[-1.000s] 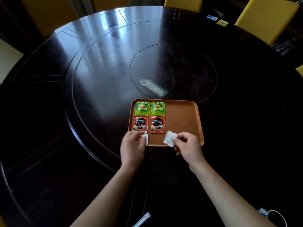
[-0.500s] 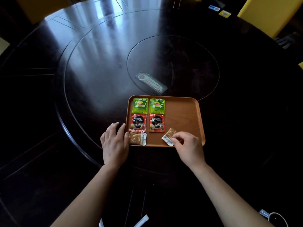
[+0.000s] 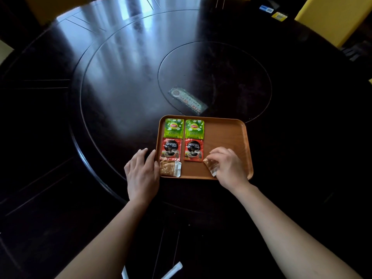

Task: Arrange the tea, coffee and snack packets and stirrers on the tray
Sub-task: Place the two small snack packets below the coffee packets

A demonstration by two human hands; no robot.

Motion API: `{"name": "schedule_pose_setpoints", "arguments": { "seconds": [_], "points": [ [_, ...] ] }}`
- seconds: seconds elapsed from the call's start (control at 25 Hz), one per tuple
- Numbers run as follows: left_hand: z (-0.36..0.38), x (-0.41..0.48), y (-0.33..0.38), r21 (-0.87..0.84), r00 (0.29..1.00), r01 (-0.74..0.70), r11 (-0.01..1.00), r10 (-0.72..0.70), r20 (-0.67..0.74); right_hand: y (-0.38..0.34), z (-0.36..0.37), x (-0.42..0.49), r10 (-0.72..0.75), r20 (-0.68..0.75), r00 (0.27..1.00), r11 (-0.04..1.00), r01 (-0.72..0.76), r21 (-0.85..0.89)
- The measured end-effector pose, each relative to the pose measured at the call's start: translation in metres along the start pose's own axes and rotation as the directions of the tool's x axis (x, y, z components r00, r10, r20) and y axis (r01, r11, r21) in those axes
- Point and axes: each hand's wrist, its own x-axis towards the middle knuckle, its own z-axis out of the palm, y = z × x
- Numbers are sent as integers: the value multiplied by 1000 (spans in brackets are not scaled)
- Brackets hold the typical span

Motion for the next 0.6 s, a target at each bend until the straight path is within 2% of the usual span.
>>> {"name": "schedule_pose_setpoints", "arguments": {
  "seconds": [0.12,0.24,0.4,0.48,0.6],
  "points": [
    [1,0,0,7,1000,1,1000,-1,-2,4,-2,-6,120,-135,984,993,-119,15],
    [1,0,0,12,1000,-1,1000,1,-6,8,2,-12,177,-56,983,977,-182,-109],
    [1,0,0,12,1000,-1,1000,1,-5,24,-7,-12,198,-30,980,978,-200,-56],
    [1,0,0,15,1000,1,1000,0,-9,25,-7,-14,163,0,987,986,-163,-17],
    [0,0,1,21,1000,4,1000,-4,-3,5,3,-18,4,62,998,999,-7,50]
  ]
}}
